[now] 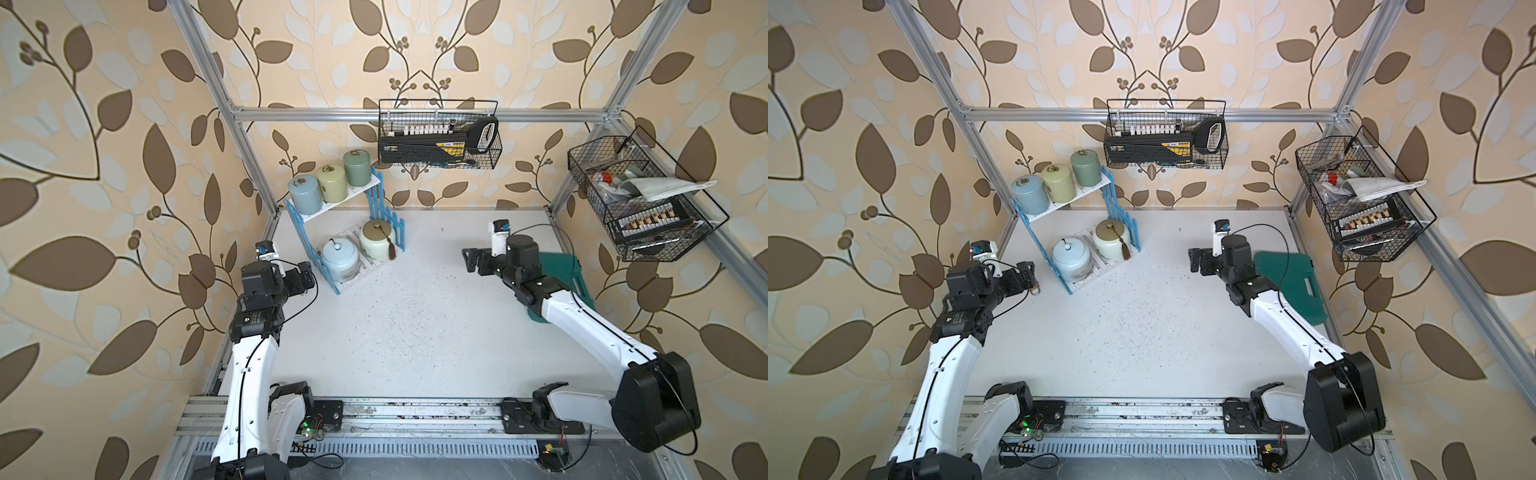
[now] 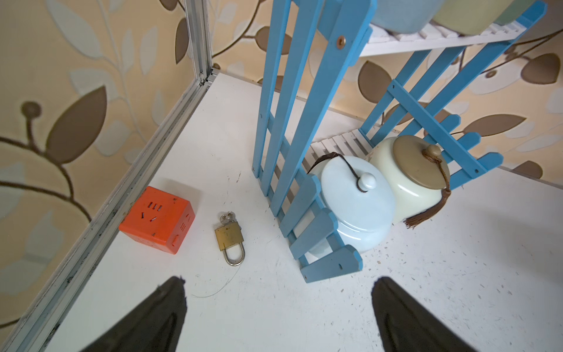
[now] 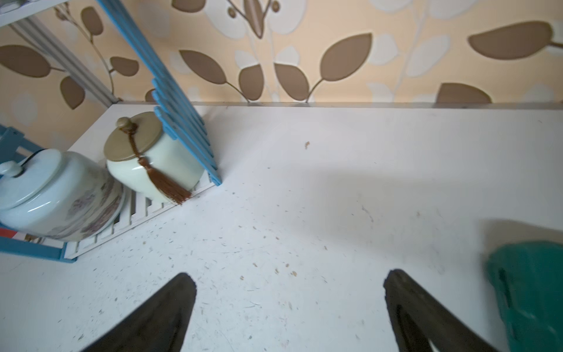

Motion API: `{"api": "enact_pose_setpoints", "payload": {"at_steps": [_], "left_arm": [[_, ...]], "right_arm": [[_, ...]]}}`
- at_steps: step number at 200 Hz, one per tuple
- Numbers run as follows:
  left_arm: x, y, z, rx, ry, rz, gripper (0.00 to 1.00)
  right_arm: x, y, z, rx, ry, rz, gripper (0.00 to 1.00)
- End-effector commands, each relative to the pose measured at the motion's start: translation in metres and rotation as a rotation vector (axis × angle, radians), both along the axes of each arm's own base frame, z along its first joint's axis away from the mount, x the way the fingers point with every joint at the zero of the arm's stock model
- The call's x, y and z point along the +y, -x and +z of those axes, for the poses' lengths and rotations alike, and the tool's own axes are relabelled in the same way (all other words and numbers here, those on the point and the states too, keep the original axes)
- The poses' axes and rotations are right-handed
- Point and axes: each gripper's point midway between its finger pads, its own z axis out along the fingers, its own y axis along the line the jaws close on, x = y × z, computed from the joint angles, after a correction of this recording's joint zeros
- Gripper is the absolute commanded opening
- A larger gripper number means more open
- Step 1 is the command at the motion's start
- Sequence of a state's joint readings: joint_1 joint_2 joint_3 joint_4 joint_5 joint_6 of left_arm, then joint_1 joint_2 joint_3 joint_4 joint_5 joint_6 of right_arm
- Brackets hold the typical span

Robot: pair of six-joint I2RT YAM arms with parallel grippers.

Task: Remove the tea canisters from the shelf
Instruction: Move the shelf to the center of the board.

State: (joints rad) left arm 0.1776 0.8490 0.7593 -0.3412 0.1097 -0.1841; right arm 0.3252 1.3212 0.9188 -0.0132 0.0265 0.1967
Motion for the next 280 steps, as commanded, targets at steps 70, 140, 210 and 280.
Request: {"api": "enact_pose_setpoints", "payload": {"at_steps": [70,140,210,280], "left_arm": [[-0.012,-0.001,-0.007,-0.044,0.01,-0.069,0.99],[-0.015,-0.002,-0.008,-0.042,0.016,-0.084,0.99],[-0.017,-0.004,-0.009,-0.054,0.022,-0.094,0.99],[-0.01,-0.004,-0.011,-0.04,0.02,-0.072,0.99]], "right_arm": [[0.131,-0.07,0.003,-0.113,0.091,0.276,0.99],[0.194,-0.125,-0.02,-0.143,0.02,0.389,0.99],[0.221,-0.171,-0.04,-0.161,0.025,0.411,0.89],[0.203,-0.194,-0.058,-0.11,-0.029,0.356,0.38]]}}
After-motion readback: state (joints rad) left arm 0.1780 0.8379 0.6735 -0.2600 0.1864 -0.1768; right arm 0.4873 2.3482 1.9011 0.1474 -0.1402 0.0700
